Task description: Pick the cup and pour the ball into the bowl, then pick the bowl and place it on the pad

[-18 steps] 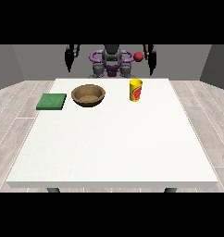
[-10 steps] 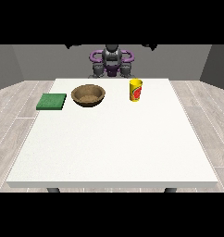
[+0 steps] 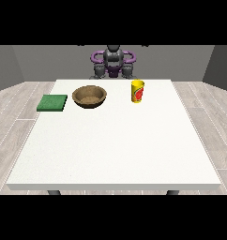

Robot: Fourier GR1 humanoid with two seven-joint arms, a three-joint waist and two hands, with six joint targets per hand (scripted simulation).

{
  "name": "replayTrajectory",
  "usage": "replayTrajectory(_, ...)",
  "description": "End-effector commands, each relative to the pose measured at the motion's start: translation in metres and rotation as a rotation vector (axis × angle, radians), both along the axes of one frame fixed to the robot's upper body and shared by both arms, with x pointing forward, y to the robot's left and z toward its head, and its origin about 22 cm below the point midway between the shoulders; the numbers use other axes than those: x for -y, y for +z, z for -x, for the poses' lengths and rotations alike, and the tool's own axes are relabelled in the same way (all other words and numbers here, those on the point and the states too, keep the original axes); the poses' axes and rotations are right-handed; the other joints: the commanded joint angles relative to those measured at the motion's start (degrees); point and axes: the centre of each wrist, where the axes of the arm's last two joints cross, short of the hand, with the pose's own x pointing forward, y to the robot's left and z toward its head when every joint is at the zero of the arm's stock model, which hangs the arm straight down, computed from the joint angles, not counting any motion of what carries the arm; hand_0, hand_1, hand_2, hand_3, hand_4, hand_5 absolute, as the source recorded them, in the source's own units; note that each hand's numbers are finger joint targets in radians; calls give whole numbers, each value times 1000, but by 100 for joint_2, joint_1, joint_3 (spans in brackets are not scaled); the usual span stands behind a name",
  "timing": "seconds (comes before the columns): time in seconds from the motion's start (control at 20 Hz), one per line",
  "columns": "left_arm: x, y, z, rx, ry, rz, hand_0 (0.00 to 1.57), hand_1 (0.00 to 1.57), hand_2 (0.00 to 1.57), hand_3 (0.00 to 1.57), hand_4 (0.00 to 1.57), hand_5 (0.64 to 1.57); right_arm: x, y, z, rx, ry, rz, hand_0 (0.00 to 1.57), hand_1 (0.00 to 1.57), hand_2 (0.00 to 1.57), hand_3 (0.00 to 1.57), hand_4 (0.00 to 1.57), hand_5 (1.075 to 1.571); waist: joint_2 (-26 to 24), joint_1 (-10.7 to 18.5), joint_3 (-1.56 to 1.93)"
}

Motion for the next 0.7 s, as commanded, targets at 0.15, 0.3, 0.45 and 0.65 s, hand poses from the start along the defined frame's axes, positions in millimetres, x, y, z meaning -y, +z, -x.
replayTrajectory(0.15,28,-8,-9,181,18,-13,0,0,0,0,0,1541,-9,16,-6,182,20,-14,0,0,0,0,454,1571,1220,-197,-1)
replayTrajectory(0.3,44,-17,-5,261,-16,-30,0,0,0,0,0,1533,0,-8,-9,224,-1,1,0,0,0,0,401,1571,1542,26,1)
replayTrajectory(0.45,32,-24,-27,353,2,-77,0,0,0,0,0,1517,29,-12,-21,302,-3,2,0,0,0,0,367,1571,2185,-53,3)
replayTrajectory(0.65,46,-40,-44,439,32,-121,0,0,0,0,0,1501,26,-33,-23,373,55,-8,0,0,0,0,349,1571,2546,-338,2)
